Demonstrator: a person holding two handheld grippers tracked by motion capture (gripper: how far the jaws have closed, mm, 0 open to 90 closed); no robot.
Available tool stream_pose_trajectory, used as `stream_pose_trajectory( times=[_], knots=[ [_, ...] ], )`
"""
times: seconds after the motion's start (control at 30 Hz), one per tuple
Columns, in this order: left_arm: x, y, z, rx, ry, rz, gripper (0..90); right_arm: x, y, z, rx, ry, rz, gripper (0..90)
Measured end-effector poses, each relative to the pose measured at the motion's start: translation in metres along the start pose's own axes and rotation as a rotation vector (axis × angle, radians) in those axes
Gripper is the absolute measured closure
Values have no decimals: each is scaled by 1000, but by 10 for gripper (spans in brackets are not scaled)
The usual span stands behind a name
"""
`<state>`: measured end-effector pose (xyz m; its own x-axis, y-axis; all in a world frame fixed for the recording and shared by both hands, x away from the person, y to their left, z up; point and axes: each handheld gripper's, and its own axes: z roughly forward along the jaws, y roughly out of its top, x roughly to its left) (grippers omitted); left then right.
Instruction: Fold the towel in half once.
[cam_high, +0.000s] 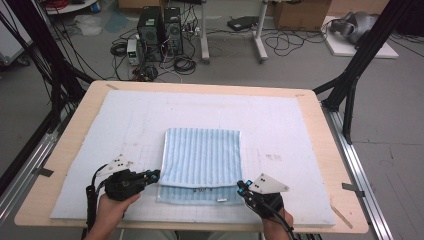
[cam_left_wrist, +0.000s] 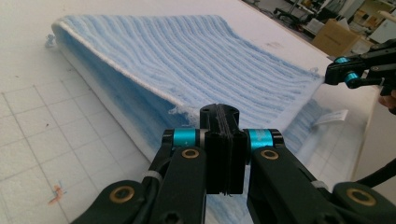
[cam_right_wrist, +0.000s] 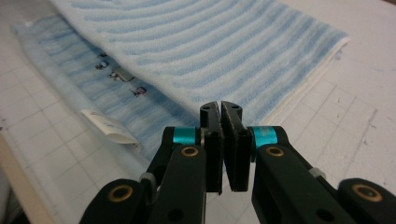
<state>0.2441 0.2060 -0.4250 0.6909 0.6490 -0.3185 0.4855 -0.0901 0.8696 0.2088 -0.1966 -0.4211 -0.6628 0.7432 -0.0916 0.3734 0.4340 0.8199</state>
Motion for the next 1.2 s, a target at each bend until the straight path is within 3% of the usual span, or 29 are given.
stream_pose_trajectory(
  times=[0.23, 0.33, 0.47, 0.5, 0.57, 0.67, 0.83, 1.03, 1.2],
  knots=[
    [-9, -12, -11, 25, -17, 21, 890, 12, -10, -16, -8, 23, 10, 874],
    [-15, -21, -12, 58, -8, 52, 890, 16, -19, -16, 1, 31, 15, 874],
    [-12, -26, -8, 88, 11, 57, 884, 18, -24, -13, 20, 42, 13, 845],
    [-11, -26, -7, 89, 16, 49, 852, 18, -24, -13, 20, 48, 17, 802],
    [-10, -24, -5, 84, 37, 49, 675, 16, -23, -16, -1, 52, 41, 728],
    [-8, -18, -3, 53, 39, 51, 618, 9, -19, -19, -31, 28, 63, 706],
    [-2, -6, 11, 52, 36, 77, 654, 1, -10, -10, -35, 3, 87, 717],
    [2, -6, 33, 143, 69, 75, 792, 1, -7, 16, 58, 18, 65, 746],
    [2, -13, 38, 214, 106, 99, 821, -1, -18, 21, 104, 22, 66, 749]
  ],
)
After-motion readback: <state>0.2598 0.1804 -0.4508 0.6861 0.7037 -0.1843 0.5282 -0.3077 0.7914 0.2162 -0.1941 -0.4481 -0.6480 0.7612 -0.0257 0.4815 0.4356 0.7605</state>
